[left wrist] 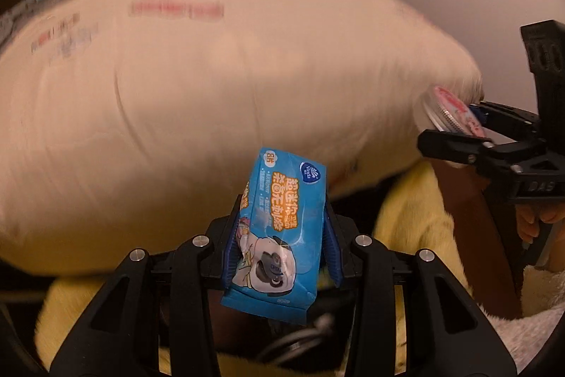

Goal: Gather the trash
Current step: 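Lower the wipe pack and tin into the bin and open both tools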

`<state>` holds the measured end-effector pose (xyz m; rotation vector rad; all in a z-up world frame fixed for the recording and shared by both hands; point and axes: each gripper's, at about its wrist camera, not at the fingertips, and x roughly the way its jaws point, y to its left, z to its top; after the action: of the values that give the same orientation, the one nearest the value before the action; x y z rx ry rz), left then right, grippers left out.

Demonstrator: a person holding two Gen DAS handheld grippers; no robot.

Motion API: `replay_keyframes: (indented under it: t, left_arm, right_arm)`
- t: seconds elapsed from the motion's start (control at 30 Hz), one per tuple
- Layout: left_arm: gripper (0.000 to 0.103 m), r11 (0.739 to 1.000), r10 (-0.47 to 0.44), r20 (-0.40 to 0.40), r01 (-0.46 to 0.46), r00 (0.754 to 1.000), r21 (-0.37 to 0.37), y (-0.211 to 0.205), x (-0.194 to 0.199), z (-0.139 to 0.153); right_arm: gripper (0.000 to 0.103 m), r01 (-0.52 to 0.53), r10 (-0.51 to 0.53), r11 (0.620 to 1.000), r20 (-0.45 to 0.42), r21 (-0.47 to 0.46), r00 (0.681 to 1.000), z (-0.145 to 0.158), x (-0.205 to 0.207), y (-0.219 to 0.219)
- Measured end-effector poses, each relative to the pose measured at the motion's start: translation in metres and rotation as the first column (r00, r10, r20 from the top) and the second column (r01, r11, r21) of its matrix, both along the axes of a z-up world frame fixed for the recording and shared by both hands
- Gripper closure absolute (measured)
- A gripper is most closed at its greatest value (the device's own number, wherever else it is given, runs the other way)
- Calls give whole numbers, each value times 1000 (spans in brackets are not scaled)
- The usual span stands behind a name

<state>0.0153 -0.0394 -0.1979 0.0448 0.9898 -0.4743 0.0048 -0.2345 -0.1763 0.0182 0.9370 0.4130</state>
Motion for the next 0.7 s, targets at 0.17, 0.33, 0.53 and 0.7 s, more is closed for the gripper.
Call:
replay_keyframes:
  t: [0.17,0.33,0.53,0.7]
  left_arm:
    - [65,1000,-5,-117,8,993,25,-1,-5,-49]
    - [65,999,-8,-245,18,970,37,-6,-2,-95]
    - [60,1000,-3,-334,7,943,9,-12,9,-124]
    - [37,1000,9,-314,-5,949,14,-10,14,-120]
  right_arm:
    - [32,32,-33,999,-127,-6,991,-57,-13,13]
    - [32,75,-67,997,-257,24,964,-101,-7,18]
    - [31,110,-92,993,-342,34,935,-125,0,20]
    - [22,144,-128,989,-335,25,933,-121,3,13]
